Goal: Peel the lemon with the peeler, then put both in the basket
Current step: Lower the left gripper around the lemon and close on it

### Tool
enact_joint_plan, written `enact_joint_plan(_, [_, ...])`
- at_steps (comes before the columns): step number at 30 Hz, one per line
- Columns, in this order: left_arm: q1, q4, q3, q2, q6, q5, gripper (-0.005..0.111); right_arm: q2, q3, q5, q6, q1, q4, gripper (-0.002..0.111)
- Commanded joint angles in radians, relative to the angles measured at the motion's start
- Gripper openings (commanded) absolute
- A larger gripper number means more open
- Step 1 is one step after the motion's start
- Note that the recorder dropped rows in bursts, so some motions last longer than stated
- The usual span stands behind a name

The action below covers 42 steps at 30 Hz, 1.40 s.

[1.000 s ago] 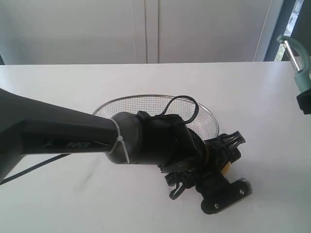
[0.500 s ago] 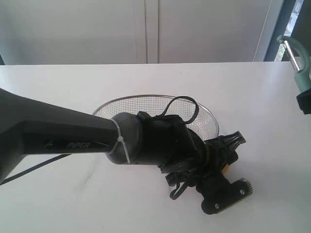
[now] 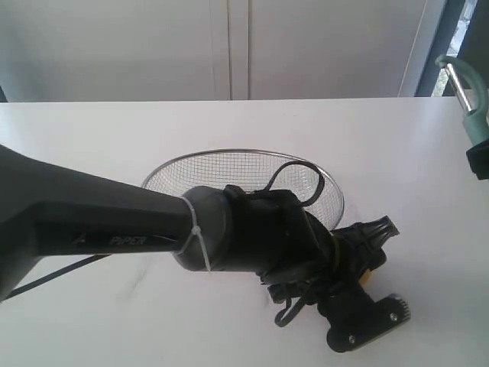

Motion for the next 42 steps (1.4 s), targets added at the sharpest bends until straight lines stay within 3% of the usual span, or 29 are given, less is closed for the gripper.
enact_joint_plan(1, [-0.024,-0.004,-0.004,-0.027,-0.025,0.032,0.000,-0.007,-0.002,-0.016,0.004,-0.006,0.000,0.000])
enact_joint_plan(8, [-0.026,-0.018,-0.004,-0.092,-0.155,0.180,0.000,-0.007,-0.002,-0.016,0.004,-0.006,0.000,0.000])
enact_joint_plan(17, [-0.026,-0.320,-0.004,-0.137,-0.168,0.329,0.000,-0.007,-0.002,-0.020,0.004,-0.006,0.000,0.000])
enact_joint_plan(22, [-0.026,-0.351,-0.004,-0.137,-0.164,0.413,0.000,-0.007,-0.002,-0.022,0.004,-0.006,0.000,0.000])
enact_joint_plan(33, [-0.026,-0.460,0.004,-0.137,-0.162,0.423,0.000,-0.007,-0.002,-0.024,0.004,-0.006,0.000,0.000])
enact_joint_plan(42, [-0.026,-0.469,0.020,-0.113,-0.162,0.461,0.029,-0.007,0.000,-0.028,0.004,-0.006,0.000,0.000])
